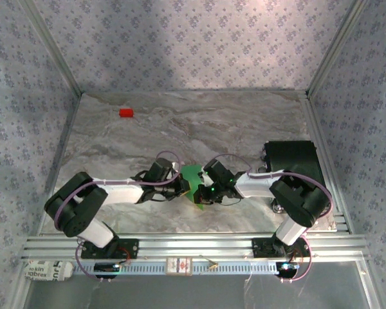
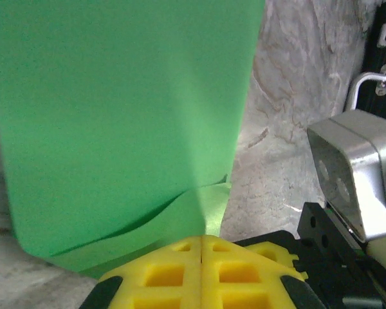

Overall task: Fold a paper plane with a square sheet of paper (pick it up from the middle)
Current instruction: Third fold the triangle at the center of the table.

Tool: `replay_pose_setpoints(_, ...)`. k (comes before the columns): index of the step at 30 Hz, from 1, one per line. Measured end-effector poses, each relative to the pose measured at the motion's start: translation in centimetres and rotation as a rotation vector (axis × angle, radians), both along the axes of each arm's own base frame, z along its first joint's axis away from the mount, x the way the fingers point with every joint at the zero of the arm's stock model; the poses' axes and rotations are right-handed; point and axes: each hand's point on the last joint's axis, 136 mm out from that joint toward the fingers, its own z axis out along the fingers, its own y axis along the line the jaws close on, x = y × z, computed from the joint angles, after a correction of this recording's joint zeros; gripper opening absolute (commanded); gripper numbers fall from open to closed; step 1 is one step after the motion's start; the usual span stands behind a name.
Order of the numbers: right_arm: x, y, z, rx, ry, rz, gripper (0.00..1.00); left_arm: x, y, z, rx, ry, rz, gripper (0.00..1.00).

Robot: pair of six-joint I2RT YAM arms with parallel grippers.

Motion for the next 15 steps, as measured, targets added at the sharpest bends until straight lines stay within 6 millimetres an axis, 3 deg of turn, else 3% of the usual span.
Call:
replay_pose_setpoints(6,0.0,0.0,0.0,-0.001,0.001,-0.001,0.02,-0.8,0.4,-2.4,0.062,0.052,-0.004,0.01)
replay_pose_setpoints(15,0.1,-0.1,0.0,-0.002,-0.004,-0.004,0.01,-0.1,0.7,-2.4,0.064,0.045,-0.009,0.01)
